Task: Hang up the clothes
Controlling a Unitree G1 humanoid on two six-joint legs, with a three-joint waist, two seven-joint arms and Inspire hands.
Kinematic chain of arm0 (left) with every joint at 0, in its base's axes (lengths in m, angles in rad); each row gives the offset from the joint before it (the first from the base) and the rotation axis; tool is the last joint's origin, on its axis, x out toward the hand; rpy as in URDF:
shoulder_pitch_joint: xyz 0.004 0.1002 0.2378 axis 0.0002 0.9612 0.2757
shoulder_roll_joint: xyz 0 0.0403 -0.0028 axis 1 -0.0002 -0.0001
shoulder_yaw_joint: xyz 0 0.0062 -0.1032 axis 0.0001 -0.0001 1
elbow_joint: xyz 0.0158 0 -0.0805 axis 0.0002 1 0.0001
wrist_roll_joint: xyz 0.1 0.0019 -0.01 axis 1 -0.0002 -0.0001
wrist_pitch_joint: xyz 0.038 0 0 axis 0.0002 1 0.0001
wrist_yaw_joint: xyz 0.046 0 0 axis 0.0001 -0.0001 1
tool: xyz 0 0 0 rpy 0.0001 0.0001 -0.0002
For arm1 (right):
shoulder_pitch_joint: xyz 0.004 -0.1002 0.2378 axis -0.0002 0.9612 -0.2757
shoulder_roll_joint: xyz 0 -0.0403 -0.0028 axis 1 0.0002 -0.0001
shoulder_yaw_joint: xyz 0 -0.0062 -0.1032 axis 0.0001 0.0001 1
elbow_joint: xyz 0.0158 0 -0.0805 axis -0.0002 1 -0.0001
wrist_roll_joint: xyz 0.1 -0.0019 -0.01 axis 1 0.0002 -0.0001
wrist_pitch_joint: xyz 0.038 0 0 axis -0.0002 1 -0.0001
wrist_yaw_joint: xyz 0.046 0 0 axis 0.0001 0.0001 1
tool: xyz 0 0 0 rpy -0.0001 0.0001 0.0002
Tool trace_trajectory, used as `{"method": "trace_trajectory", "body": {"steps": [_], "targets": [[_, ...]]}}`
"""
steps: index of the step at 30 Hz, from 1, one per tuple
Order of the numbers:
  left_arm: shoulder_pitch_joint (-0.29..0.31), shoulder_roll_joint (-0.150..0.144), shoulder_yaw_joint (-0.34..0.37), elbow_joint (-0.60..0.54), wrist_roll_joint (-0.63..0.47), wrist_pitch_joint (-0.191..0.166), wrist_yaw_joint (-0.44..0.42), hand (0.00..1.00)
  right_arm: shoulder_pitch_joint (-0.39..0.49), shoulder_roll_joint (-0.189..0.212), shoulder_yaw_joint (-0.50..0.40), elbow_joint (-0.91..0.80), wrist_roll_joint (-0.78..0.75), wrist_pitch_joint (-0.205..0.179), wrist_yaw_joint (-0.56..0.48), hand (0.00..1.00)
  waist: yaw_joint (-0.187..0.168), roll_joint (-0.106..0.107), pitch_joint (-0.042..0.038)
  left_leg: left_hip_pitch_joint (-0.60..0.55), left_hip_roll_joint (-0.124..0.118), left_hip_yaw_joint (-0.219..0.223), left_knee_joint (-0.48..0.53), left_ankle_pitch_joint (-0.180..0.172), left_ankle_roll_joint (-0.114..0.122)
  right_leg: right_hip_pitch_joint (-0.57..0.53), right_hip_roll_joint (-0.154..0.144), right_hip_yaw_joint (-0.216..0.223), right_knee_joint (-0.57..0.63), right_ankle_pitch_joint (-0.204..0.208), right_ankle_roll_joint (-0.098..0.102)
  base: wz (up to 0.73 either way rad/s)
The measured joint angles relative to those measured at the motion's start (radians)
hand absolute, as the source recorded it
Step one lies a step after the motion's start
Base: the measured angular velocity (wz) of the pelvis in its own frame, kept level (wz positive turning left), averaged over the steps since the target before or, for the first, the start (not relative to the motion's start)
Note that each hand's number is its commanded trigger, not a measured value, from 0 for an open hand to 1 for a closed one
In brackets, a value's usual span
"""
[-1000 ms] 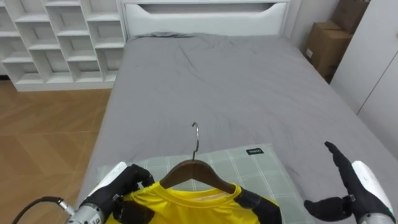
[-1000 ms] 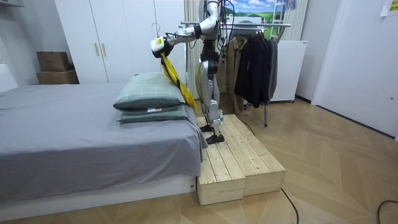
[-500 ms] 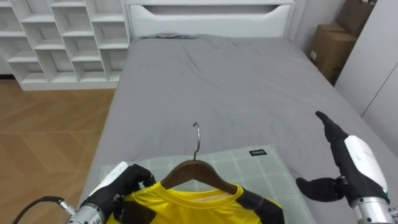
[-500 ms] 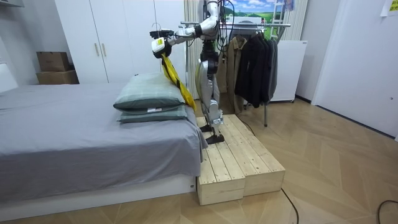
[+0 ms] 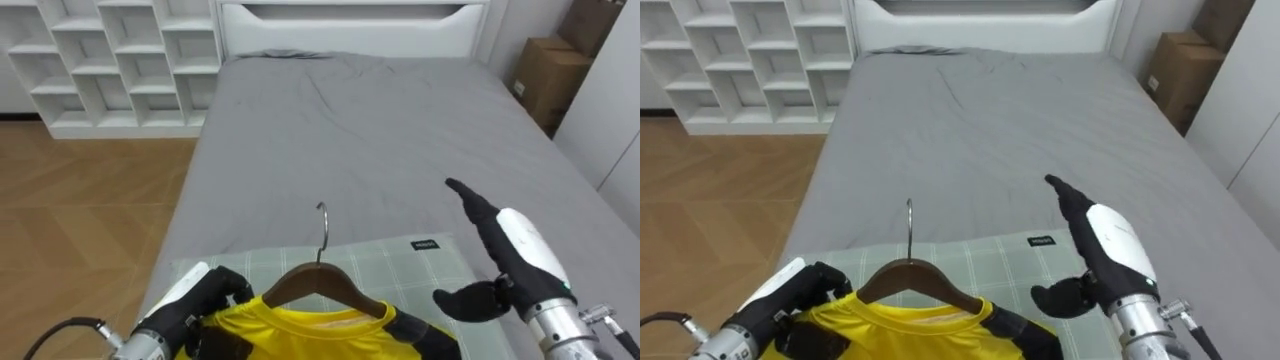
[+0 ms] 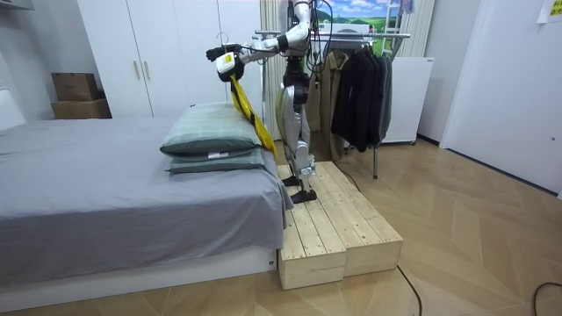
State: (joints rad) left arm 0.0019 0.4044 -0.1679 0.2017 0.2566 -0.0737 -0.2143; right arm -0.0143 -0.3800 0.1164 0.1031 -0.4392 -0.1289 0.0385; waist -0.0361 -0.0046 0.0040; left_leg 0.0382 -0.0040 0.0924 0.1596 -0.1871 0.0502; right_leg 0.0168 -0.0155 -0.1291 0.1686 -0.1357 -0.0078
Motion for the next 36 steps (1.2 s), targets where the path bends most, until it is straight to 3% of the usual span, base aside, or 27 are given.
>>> {"method": "trace_trajectory", "body": {"steps": [4,8,18,24,27,36], "targets": [[0.000,0.015,0.000,-0.018,0.030,0.001,-0.018,1.00,-0.002,-0.086,0.039,0.000,0.050,0.004,0.106,0.00,0.013,-0.008,0.0052,0.000,0.000,0.000,0.004,0.000,0.000,0.000,-0.002,-0.005,0.000,0.000,0.000,0.03],[0.000,0.037,0.000,-0.030,0.031,0.000,-0.023,1.00,-0.004,-0.123,0.039,0.000,0.051,0.014,0.187,0.00,0.014,-0.021,0.0127,-0.002,-0.001,-0.012,0.005,0.000,0.000,0.000,-0.002,-0.011,-0.002,0.000,0.000,0.05],[0.001,0.055,0.000,-0.030,0.031,0.001,-0.058,1.00,-0.008,-0.143,0.040,0.001,0.091,0.023,0.356,0.00,0.014,-0.028,0.0126,0.007,-0.002,-0.012,0.007,0.000,0.000,0.009,-0.003,-0.011,0.001,0.000,0.000,0.00],[0.004,0.055,0.000,-0.021,0.039,0.003,-0.059,1.00,-0.009,-0.146,0.039,0.001,0.118,0.049,0.454,0.00,0.012,-0.060,0.0074,0.008,-0.002,-0.013,0.007,0.001,-0.001,0.011,-0.002,-0.011,0.001,0.000,0.000,0.00],[0.004,0.055,0.000,-0.020,0.053,0.004,-0.060,1.00,-0.015,-0.146,0.037,0.001,0.118,0.061,0.494,0.00,0.013,-0.071,0.0092,0.011,-0.002,-0.013,0.007,0.000,0.000,0.014,-0.002,-0.010,0.000,0.000,0.000,0.00],[0.037,0.054,-0.001,-0.033,0.062,0.016,-0.061,1.00,-0.017,-0.146,0.037,0.001,0.118,0.067,0.498,0.00,0.008,-0.052,0.0133,0.010,-0.002,-0.014,0.006,0.000,0.000,0.015,-0.002,-0.014,-0.003,0.000,0.000,0.00]]}}
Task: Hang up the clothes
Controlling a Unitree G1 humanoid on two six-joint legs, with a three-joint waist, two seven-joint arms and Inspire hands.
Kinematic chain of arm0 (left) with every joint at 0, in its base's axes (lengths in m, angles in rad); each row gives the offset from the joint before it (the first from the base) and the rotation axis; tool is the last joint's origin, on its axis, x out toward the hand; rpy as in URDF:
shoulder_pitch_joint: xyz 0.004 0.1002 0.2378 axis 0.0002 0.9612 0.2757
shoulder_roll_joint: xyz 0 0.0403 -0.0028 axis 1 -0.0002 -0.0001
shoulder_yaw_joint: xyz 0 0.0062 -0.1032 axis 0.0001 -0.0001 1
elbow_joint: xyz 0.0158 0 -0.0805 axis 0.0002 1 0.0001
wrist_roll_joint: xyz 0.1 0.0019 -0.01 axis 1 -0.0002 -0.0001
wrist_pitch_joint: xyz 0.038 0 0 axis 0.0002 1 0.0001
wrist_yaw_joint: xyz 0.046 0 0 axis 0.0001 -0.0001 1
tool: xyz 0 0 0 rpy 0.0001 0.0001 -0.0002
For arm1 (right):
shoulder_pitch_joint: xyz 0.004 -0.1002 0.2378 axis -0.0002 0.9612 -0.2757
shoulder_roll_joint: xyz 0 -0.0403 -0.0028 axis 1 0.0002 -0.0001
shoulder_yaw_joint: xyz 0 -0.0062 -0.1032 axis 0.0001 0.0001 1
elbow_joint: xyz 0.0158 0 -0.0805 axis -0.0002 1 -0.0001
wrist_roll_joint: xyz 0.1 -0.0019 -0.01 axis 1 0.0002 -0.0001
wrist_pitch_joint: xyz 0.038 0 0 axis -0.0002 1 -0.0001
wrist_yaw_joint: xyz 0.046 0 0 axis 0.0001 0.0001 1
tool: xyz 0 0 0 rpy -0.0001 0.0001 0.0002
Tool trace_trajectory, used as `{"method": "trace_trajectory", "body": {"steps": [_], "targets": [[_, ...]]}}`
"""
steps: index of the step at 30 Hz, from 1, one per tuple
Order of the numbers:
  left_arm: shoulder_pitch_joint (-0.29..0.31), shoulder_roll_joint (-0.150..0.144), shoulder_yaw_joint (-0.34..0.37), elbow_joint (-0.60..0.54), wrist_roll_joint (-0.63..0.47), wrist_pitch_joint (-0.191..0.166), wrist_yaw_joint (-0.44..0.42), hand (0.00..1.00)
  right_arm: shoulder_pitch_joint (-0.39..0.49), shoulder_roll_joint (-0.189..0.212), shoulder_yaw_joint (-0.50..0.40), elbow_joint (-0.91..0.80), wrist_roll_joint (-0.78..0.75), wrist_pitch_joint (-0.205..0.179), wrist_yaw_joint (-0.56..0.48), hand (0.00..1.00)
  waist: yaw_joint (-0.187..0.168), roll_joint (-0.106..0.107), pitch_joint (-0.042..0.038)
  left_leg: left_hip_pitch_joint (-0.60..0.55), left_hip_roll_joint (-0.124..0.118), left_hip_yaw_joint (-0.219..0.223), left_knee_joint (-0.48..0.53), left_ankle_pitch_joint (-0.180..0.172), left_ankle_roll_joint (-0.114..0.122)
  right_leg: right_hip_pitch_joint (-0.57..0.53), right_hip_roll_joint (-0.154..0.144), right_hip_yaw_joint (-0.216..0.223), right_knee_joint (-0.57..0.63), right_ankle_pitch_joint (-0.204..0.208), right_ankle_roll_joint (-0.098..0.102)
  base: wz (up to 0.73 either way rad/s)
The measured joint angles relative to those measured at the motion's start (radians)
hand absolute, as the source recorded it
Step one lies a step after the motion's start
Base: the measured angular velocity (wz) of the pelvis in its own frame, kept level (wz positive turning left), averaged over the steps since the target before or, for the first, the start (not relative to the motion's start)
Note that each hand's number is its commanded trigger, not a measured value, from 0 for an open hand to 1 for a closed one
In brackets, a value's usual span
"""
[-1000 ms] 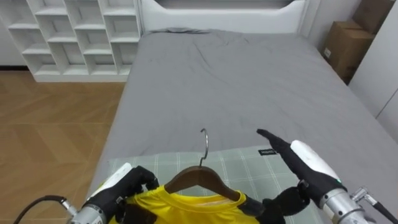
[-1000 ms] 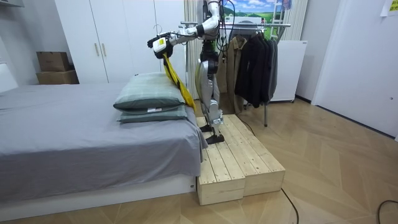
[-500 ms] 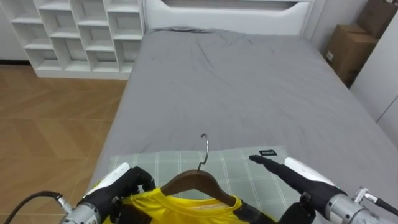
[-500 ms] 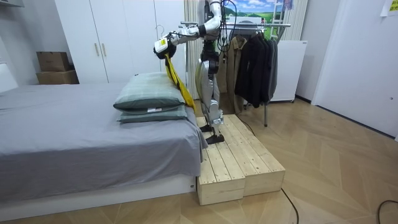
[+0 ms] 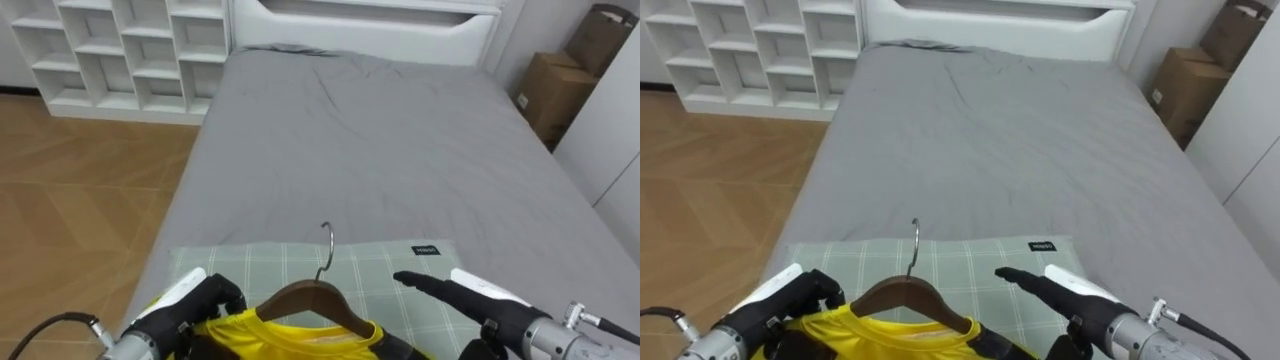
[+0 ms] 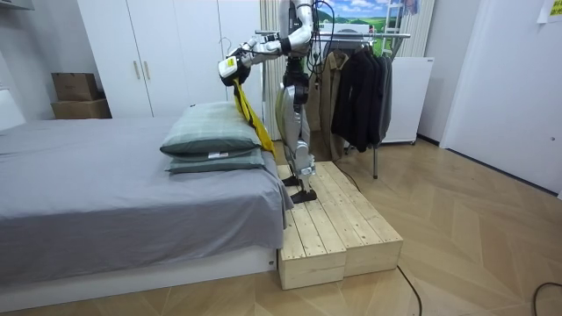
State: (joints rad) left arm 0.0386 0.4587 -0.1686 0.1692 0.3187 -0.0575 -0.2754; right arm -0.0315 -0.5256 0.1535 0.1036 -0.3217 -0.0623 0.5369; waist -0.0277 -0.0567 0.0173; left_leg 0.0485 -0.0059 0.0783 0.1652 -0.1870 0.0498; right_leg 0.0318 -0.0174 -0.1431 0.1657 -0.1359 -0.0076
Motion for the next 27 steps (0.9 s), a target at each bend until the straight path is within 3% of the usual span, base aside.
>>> {"method": "trace_trajectory", "body": {"steps": [7,12,17,22,27], "targets": [[0.008,-0.001,-0.001,0.000,0.003,0.003,0.015,1.00,0.000,0.006,-0.001,0.000,0.017,-0.002,-0.051,0.00,-0.011,0.021,-0.0091,0.002,0.000,0.000,0.003,0.000,0.000,0.002,-0.001,0.003,0.002,0.000,0.000,0.01],[0.007,-0.025,-0.002,0.000,-0.016,0.001,0.058,1.00,0.000,0.022,-0.002,0.000,0.045,-0.015,-0.116,0.00,-0.010,0.029,-0.0077,0.008,0.000,0.005,0.001,0.000,0.000,0.002,-0.001,0.007,0.006,0.001,0.000,-0.05],[0.008,-0.074,-0.016,0.023,-0.024,-0.014,0.095,1.00,0.000,0.101,0.003,0.000,-0.019,-0.014,-0.221,0.00,0.002,0.042,-0.0077,0.007,0.003,0.012,-0.003,0.000,0.000,0.001,0.002,0.007,0.005,0.002,-0.002,-0.03],[0.008,-0.092,-0.049,0.038,-0.023,-0.014,0.110,1.00,-0.001,0.140,0.024,0.000,-0.018,-0.014,-0.286,0.00,0.012,0.042,-0.0080,0.001,0.004,0.008,-0.004,0.001,-0.001,0.000,0.003,0.003,0.003,0.002,-0.002,0.03],[0.008,-0.093,-0.055,0.038,-0.023,-0.014,0.111,1.00,-0.004,0.145,0.051,0.000,-0.017,-0.013,-0.341,0.00,0.013,0.040,-0.0082,-0.006,0.001,0.003,-0.004,0.001,-0.001,-0.005,0.001,0.002,0.002,0.001,-0.001,0.01]]}}
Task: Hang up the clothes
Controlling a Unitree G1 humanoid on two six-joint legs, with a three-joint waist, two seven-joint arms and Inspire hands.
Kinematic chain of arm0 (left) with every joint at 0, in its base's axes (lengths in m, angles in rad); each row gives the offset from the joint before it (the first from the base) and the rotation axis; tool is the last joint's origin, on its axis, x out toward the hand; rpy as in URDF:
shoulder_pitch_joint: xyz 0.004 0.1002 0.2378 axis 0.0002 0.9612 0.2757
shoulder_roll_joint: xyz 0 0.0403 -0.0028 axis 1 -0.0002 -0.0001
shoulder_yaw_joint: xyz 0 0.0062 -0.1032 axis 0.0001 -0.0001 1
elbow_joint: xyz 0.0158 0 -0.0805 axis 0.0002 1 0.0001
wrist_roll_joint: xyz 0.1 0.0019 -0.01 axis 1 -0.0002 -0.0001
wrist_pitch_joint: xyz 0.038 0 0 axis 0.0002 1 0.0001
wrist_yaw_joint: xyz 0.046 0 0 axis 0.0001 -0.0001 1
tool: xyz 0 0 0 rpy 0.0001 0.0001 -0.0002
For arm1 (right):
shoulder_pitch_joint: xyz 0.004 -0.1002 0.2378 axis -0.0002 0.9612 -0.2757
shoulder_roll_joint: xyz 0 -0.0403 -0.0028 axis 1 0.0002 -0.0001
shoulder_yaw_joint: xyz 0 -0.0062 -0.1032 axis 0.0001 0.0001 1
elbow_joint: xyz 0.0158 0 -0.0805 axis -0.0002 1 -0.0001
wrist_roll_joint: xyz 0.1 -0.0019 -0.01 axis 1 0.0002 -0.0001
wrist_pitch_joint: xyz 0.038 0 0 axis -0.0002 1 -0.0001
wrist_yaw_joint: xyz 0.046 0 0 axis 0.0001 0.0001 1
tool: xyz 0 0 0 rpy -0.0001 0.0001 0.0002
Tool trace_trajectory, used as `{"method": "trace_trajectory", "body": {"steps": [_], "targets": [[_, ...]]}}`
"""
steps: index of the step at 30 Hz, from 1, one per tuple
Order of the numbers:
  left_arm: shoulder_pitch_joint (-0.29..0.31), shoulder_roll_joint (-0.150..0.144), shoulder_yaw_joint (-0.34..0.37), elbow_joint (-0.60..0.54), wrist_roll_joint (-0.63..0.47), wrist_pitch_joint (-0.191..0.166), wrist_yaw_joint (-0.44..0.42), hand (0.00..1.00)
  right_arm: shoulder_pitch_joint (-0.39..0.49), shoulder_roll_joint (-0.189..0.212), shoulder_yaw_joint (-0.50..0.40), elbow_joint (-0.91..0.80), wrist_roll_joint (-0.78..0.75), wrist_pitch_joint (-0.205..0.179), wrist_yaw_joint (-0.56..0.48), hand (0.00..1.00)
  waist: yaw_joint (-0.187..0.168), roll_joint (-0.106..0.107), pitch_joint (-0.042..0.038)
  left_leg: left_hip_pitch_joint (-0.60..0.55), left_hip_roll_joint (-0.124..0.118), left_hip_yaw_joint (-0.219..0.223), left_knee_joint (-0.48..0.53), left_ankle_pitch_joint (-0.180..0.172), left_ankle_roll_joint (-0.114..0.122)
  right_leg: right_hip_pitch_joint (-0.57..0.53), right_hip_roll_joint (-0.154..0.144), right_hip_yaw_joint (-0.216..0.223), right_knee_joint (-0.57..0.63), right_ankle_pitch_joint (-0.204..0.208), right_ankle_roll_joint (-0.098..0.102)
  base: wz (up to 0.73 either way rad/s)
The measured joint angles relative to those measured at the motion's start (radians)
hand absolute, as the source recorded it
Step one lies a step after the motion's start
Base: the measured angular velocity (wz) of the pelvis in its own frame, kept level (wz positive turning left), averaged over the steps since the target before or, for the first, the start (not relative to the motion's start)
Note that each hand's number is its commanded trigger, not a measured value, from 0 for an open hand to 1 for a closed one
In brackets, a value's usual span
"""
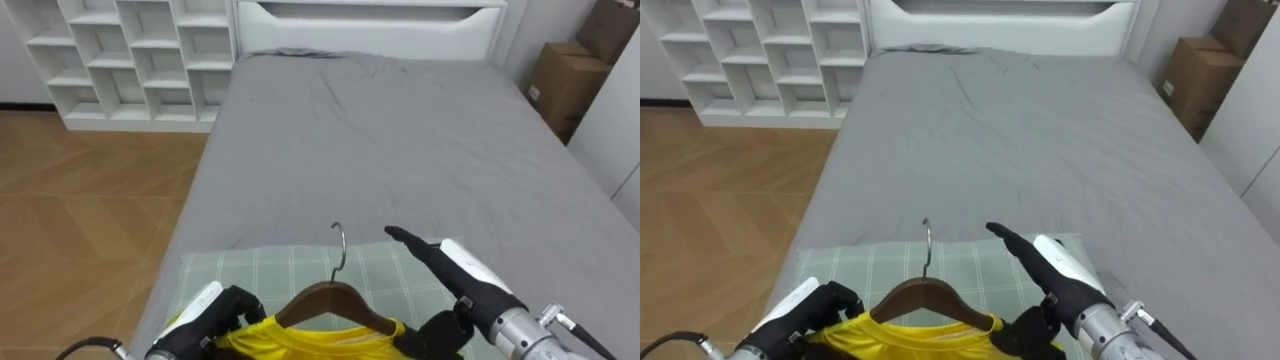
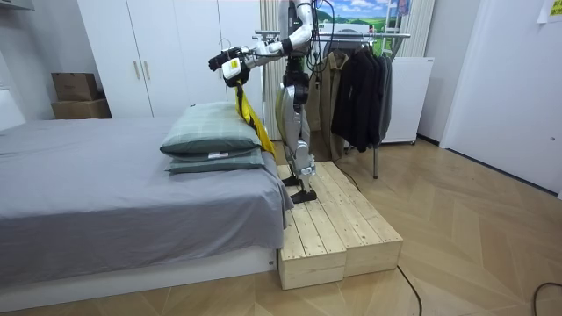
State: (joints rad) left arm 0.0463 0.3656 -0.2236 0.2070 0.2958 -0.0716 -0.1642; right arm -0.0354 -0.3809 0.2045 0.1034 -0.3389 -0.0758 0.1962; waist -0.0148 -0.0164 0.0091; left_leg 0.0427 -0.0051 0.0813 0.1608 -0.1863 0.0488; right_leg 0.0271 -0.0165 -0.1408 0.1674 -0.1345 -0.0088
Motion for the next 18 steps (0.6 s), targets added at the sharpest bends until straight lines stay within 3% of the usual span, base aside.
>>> {"method": "trace_trajectory", "body": {"steps": [6,18], "targets": [[0.000,-0.006,0.000,-0.001,-0.001,0.000,0.004,1.00,0.000,0.039,0.010,0.002,0.000,0.000,-0.060,0.00,0.008,0.000,-0.0001,0.004,0.000,0.002,0.003,0.000,0.000,0.001,-0.001,-0.006,0.000,0.000,0.000,0.00],[0.000,-0.038,0.001,-0.003,-0.010,0.000,0.004,1.00,-0.003,0.046,0.053,0.010,0.033,0.000,-0.114,0.00,0.044,0.003,0.0028,0.002,0.000,-0.005,0.003,0.000,0.000,0.008,-0.002,-0.015,-0.001,0.000,0.000,0.01]]}}
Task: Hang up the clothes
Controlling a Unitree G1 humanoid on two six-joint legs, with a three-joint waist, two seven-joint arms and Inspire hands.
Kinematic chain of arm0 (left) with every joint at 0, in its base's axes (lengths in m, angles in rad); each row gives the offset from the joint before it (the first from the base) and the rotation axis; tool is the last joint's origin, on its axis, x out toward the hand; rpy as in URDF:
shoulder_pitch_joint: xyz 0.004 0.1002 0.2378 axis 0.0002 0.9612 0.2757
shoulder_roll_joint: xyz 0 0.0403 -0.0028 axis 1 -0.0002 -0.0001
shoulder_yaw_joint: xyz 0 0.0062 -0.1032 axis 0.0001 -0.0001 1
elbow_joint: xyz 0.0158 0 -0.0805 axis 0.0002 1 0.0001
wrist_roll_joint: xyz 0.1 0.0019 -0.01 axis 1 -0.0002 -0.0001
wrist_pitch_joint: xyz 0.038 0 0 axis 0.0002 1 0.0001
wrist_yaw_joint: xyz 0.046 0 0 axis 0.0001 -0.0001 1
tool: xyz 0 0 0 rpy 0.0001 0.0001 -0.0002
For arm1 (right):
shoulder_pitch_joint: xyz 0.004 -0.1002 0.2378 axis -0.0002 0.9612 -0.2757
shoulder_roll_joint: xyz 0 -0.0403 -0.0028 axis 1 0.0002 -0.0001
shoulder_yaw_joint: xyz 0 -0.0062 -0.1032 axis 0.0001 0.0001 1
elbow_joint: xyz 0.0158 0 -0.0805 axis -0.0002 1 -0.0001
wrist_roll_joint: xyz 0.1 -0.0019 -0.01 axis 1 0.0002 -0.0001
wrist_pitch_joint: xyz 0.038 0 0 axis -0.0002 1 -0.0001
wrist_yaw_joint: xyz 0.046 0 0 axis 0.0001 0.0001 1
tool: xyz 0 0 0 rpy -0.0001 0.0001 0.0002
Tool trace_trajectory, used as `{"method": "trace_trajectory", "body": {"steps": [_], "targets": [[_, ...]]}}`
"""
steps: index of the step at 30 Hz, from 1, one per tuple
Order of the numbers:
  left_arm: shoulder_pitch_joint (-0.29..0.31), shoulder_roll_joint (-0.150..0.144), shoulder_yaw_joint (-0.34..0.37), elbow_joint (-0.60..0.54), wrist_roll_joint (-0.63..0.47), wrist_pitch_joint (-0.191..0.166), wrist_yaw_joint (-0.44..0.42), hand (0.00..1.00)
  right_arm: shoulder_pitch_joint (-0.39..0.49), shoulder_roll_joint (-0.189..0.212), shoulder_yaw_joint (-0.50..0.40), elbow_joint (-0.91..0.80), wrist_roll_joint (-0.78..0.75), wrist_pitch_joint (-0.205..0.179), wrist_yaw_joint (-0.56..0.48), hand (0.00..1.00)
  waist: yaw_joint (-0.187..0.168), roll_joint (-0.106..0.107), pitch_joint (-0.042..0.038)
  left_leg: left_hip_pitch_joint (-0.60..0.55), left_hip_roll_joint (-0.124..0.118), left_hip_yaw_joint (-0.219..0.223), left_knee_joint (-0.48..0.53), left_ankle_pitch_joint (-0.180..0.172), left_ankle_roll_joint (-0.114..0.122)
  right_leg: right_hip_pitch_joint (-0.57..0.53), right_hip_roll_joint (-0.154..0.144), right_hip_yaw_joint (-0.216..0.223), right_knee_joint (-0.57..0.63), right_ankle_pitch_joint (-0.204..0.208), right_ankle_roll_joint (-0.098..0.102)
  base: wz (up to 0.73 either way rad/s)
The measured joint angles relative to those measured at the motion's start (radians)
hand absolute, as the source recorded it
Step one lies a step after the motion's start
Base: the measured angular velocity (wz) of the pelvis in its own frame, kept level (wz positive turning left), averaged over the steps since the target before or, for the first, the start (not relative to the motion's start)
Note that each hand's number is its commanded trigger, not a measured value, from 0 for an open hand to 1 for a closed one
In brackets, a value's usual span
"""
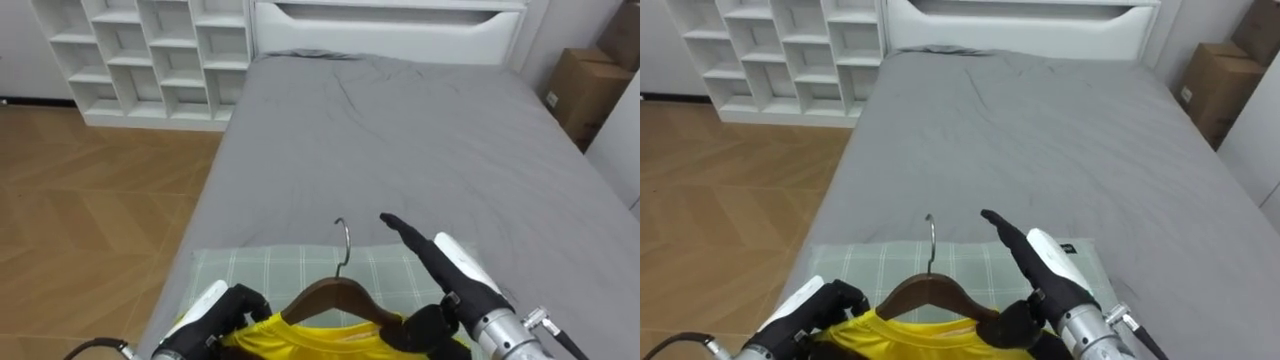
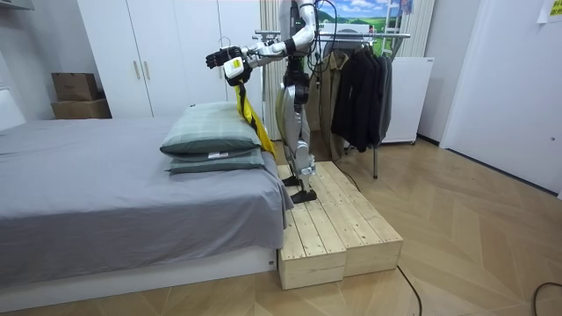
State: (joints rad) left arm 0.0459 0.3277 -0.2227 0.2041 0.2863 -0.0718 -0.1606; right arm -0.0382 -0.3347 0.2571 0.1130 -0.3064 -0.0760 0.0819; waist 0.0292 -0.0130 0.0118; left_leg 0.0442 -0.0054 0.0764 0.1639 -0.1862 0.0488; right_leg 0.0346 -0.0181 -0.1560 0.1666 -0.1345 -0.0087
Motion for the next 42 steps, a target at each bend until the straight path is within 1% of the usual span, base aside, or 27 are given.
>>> {"method": "trace_trajectory", "body": {"steps": [2,6,8,12,15,17,21,23,26,29,32,37,42], "targets": [[-0.001,-0.003,0.000,0.000,-0.001,0.000,0.000,1.00,-0.005,0.011,0.001,0.023,0.033,-0.004,0.000,0.00,-0.001,0.000,0.0009,-0.002,0.000,-0.005,0.002,0.000,0.000,0.000,-0.002,-0.013,-0.001,0.000,0.000,0.07],[-0.008,-0.004,0.001,0.000,-0.001,-0.002,0.000,1.00,-0.043,0.019,0.006,0.090,0.032,-0.016,0.010,0.00,-0.004,-0.002,0.0049,-0.010,-0.002,-0.010,0.004,0.000,0.000,0.000,-0.004,-0.020,-0.006,0.000,0.000,0.06],[-0.016,-0.007,0.001,0.000,-0.001,-0.002,0.000,1.00,-0.050,0.018,0.006,0.123,0.030,-0.019,0.032,0.00,-0.011,-0.002,0.0052,-0.022,-0.006,-0.026,0.007,0.000,0.000,0.000,-0.008,-0.036,-0.014,0.000,0.000,0.19],[-0.017,-0.006,0.000,0.000,0.001,-0.002,0.000,1.00,-0.051,0.018,0.032,0.163,0.030,-0.019,0.068,0.00,-0.008,-0.003,0.0055,-0.024,-0.007,-0.031,0.006,0.000,0.000,-0.001,-0.008,-0.039,-0.016,0.000,0.001,0.05],[-0.031,-0.006,-0.001,0.000,0.023,-0.002,-0.002,1.00,-0.063,0.017,0.056,0.197,0.026,-0.017,0.108,0.00,-0.004,-0.002,0.0059,-0.025,-0.007,-0.034,0.006,0.000,0.000,-0.001,-0.008,-0.039,-0.016,0.000,0.001,0.00],[-0.048,0.004,-0.002,0.000,0.033,-0.002,-0.002,1.00,-0.068,0.016,0.069,0.197,0.026,-0.017,0.144,0.00,-0.004,-0.002,0.0061,-0.024,-0.007,-0.036,0.005,0.000,0.000,-0.001,-0.008,-0.038,-0.016,0.000,0.001,0.00],[-0.054,0.021,-0.003,-0.001,0.041,-0.002,-0.002,1.00,-0.076,0.014,0.074,0.203,0.032,-0.017,0.197,0.00,-0.002,-0.001,0.0064,-0.022,-0.007,-0.040,0.005,0.000,0.000,0.000,-0.010,-0.037,-0.016,0.000,0.001,0.00],[-0.055,0.030,-0.008,-0.001,0.042,-0.002,-0.002,1.00,-0.106,0.011,0.083,0.252,0.061,-0.018,0.236,0.00,-0.004,0.000,0.0069,-0.020,-0.008,-0.044,0.007,0.000,0.000,0.001,-0.011,-0.038,-0.016,0.000,0.001,0.02],[-0.057,0.039,-0.020,-0.001,0.063,-0.002,-0.002,1.00,-0.122,0.004,0.094,0.294,0.070,-0.017,0.295,0.00,-0.003,0.000,0.0073,-0.020,-0.009,-0.052,0.008,0.000,0.000,0.003,-0.010,-0.039,-0.016,0.000,0.001,0.07],[-0.059,0.048,-0.020,-0.001,0.078,-0.002,-0.006,1.00,-0.136,0.005,0.094,0.323,0.072,-0.016,0.371,0.00,-0.004,0.006,0.0113,-0.022,-0.009,-0.054,0.012,0.000,0.000,0.003,-0.013,-0.039,-0.016,0.000,0.001,0.01],[-0.060,0.056,-0.020,-0.001,0.079,-0.002,-0.008,1.00,-0.140,0.005,0.094,0.342,0.074,-0.015,0.420,0.00,-0.004,0.011,0.0139,-0.023,-0.008,-0.054,0.013,0.000,0.000,0.002,-0.014,-0.037,-0.016,0.000,0.001,0.00],[-0.063,0.058,-0.020,-0.001,0.080,-0.002,-0.008,1.00,-0.140,0.005,0.093,0.353,0.074,0.004,0.471,0.00,-0.004,0.010,0.0141,-0.025,-0.008,-0.054,0.016,0.000,0.000,0.002,-0.014,-0.037,-0.015,0.000,0.001,0.00],[-0.063,0.058,-0.020,-0.001,0.080,-0.002,-0.008,1.00,-0.141,0.005,0.093,0.383,0.073,0.008,0.501,0.00,-0.006,0.010,0.0142,-0.025,-0.009,-0.053,0.016,0.000,0.000,0.002,-0.010,-0.037,-0.015,0.000,0.001,0.00]]}}
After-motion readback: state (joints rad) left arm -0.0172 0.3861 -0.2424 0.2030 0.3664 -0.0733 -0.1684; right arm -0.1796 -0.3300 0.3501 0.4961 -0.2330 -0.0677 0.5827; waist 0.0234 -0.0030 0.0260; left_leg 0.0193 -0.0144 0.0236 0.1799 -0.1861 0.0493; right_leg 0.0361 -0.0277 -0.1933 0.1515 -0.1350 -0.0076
